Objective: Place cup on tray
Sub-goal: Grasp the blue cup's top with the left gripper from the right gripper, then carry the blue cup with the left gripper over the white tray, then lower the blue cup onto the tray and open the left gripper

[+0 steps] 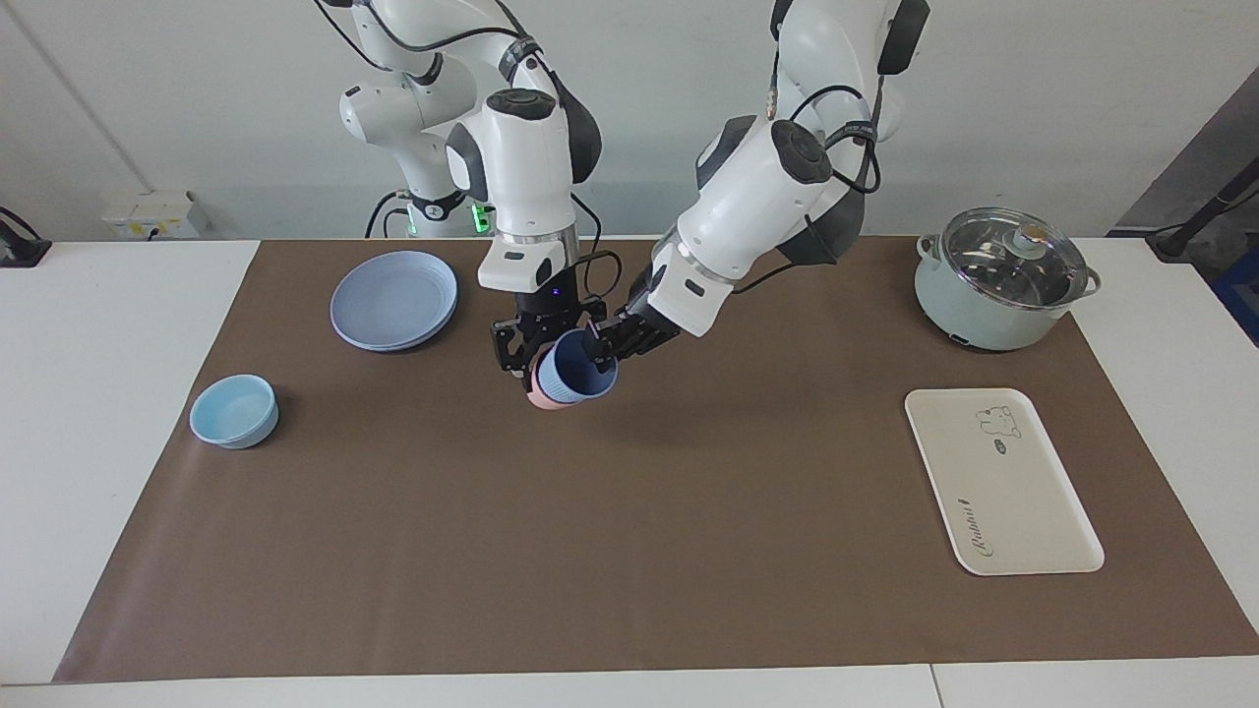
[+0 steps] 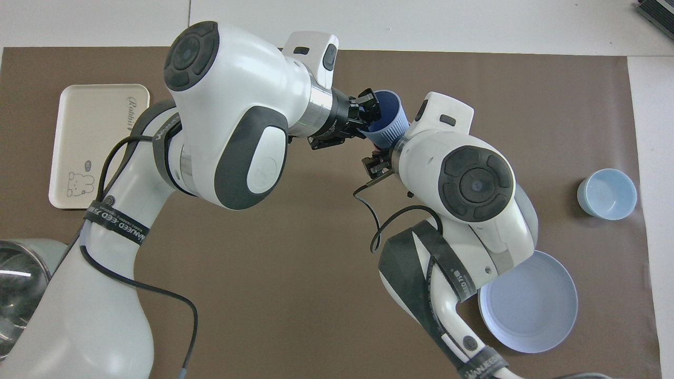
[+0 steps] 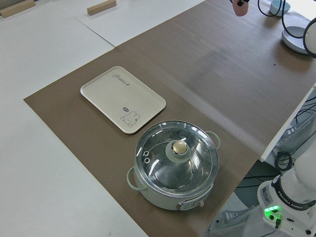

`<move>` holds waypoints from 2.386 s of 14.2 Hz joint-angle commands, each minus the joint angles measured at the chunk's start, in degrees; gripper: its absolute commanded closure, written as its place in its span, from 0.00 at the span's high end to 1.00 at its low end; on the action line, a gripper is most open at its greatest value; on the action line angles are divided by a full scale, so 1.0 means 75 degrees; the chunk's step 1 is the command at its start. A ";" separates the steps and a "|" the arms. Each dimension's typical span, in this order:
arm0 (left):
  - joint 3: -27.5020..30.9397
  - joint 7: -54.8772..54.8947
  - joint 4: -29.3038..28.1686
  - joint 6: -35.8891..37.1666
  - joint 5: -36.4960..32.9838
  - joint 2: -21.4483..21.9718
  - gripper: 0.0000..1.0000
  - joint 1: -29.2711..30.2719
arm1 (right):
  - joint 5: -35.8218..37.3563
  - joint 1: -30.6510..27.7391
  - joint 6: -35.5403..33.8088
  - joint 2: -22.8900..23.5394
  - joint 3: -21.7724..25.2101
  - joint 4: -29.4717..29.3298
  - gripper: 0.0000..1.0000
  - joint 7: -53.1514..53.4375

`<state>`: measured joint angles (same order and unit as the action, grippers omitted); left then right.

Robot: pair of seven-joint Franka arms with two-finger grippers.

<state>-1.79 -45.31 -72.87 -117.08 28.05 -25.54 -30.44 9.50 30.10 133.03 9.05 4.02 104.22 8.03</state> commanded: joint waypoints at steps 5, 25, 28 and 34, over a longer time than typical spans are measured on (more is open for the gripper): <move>0.0075 0.1479 0.0446 0.0480 -0.0400 -0.0087 0.00 0.1396 | 0.0140 -0.0088 0.0052 0.0036 -0.0044 -0.0068 0.00 0.0124; 0.0028 0.9180 -0.3010 -0.2281 -0.1611 0.0430 0.00 0.6097 | -1.1250 -0.4164 0.0442 0.1453 -0.0021 0.0178 0.00 -1.4321; 0.0040 1.0432 -0.3046 -0.2787 -0.0262 -0.0016 0.00 0.6238 | -1.2021 -0.4716 -0.0414 0.1816 -0.0032 0.0341 0.00 -1.6030; 0.0040 1.0471 -0.2837 -0.2661 -0.0329 -0.0052 0.81 0.6216 | -1.2879 -0.4951 -0.0908 0.1594 -0.0021 0.1454 0.00 -1.7662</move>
<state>-1.20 32.10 -94.87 -137.46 25.17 -26.47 16.00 -84.80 -5.41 128.00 23.13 4.48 111.39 -119.80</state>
